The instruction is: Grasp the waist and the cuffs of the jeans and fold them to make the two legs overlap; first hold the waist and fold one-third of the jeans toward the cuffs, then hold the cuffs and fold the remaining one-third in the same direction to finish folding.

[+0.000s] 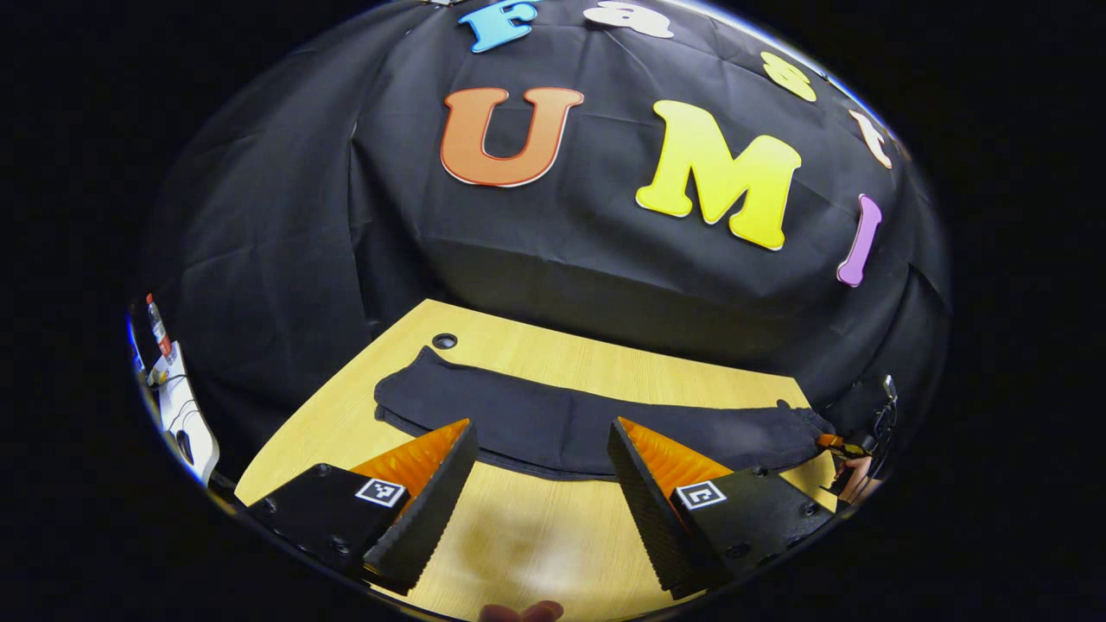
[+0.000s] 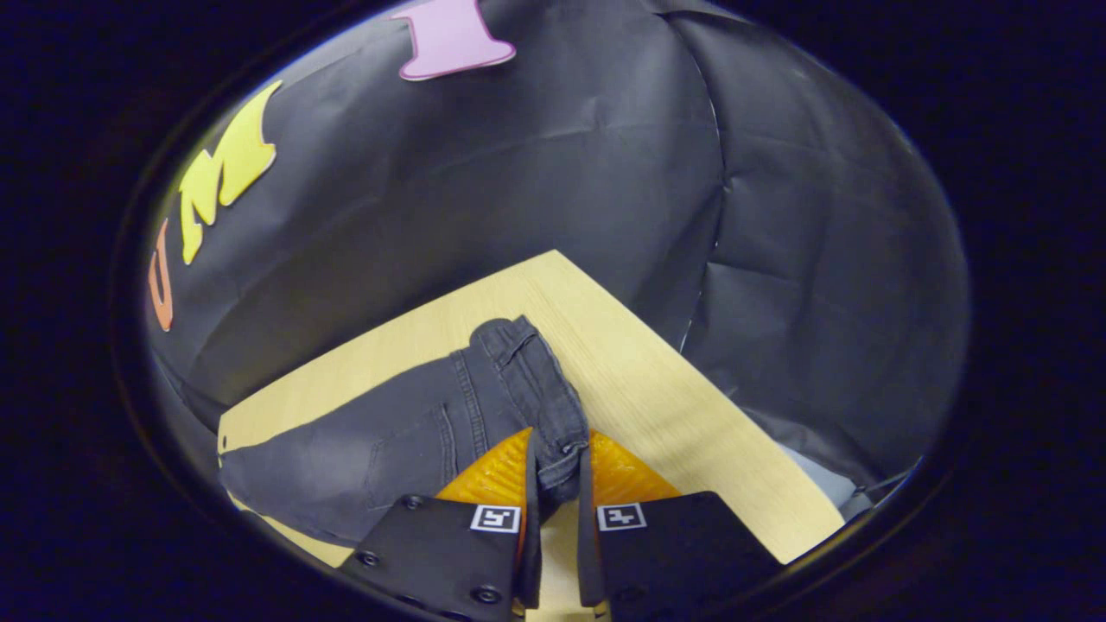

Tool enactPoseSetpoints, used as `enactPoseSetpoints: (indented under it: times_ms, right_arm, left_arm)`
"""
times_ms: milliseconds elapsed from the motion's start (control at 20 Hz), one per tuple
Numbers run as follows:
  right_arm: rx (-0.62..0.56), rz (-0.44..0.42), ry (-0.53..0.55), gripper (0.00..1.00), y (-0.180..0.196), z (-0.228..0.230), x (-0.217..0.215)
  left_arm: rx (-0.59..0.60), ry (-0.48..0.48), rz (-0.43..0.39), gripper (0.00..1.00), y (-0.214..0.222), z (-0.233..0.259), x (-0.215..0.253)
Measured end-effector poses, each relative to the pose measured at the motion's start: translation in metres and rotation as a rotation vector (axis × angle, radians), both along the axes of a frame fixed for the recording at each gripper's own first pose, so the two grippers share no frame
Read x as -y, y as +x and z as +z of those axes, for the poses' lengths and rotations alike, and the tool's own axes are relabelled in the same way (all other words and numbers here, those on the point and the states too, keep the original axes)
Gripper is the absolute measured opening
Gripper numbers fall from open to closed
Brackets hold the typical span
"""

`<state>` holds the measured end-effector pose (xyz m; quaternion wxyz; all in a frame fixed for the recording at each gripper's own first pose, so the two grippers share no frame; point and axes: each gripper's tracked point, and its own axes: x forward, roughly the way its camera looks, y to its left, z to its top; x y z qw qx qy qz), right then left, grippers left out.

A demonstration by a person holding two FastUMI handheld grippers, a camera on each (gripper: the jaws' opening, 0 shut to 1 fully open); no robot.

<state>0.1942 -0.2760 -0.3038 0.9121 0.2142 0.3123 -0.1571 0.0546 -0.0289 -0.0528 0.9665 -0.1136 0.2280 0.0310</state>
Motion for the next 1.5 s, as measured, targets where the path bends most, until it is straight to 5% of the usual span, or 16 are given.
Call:
enactPoseSetpoints:
  times_ms: [450, 700, 950, 1200, 1500]
  right_arm:
    - [0.229, 0.179, -0.232, 0.18, -0.013, 0.172, -0.1]
    - [0.328, 0.374, -0.337, 0.17, -0.006, 0.231, -0.24]
    - [0.341, 0.564, -0.383, 0.17, -0.001, 0.211, -0.39]
    - [0.251, 0.67, -0.405, 0.17, -0.008, 0.126, -0.495]
    - [0.146, 0.746, -0.511, 0.17, -0.015, 0.042, -0.546]
  left_arm:
    - [0.063, -0.036, 0.061, 0.98, -0.017, -0.002, -0.054]
    - [0.099, -0.068, 0.113, 0.98, -0.029, -0.006, -0.096]
    - [0.144, 0.023, 0.085, 0.98, -0.04, -0.002, -0.124]
    - [0.134, 0.014, 0.074, 0.98, -0.047, -0.015, -0.138]
    - [0.105, -0.025, 0.115, 0.98, -0.062, -0.031, -0.167]
